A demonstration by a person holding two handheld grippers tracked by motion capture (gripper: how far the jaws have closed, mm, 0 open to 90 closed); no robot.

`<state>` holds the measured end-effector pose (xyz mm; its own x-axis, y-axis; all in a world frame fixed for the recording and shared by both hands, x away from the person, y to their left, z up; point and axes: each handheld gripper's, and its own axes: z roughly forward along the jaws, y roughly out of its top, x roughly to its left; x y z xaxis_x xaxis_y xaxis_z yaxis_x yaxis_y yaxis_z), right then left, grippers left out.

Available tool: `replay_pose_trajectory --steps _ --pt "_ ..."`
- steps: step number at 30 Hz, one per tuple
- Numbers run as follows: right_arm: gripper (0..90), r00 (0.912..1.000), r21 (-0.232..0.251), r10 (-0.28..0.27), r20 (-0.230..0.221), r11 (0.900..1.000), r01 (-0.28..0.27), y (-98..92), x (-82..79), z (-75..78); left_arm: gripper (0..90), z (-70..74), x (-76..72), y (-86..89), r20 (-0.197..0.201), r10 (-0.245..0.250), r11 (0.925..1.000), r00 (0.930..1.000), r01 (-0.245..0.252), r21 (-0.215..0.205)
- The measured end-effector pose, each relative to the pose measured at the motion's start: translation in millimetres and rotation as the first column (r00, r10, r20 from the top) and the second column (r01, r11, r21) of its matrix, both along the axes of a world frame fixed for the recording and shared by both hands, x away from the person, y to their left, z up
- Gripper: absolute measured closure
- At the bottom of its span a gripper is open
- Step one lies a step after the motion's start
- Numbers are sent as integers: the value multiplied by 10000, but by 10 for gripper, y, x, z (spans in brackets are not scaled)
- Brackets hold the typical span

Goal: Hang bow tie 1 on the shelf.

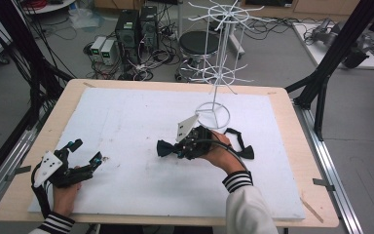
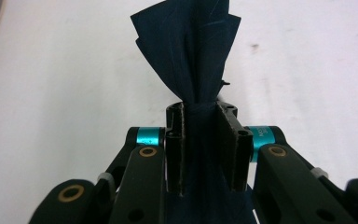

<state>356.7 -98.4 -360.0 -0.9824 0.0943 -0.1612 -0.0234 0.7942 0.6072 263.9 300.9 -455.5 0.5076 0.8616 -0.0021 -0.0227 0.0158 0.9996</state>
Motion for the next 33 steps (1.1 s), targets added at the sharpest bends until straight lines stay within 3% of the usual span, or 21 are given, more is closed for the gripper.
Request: replay_pose_trajectory --steps 8,19,23,33 --pt "744 9938 982 -953 573 9911 894 -108 -13 148 142 0 1 -1 1 4 10000 10000 -4 11" --pt "743 9781 1611 -1835 983 9728 1663 -239 -23 263 142 0 1 -3 3 6 10000 10000 -6 3" --pt "743 9677 1856 -2230 1179 9622 1991 -296 -43 314 142 0 0 -1 4 5 10000 10000 -5 13" --pt "744 9398 2810 -3195 1209 9191 2763 -498 -58 436 142 0 2 -5 6 14 10000 10000 -14 -10"
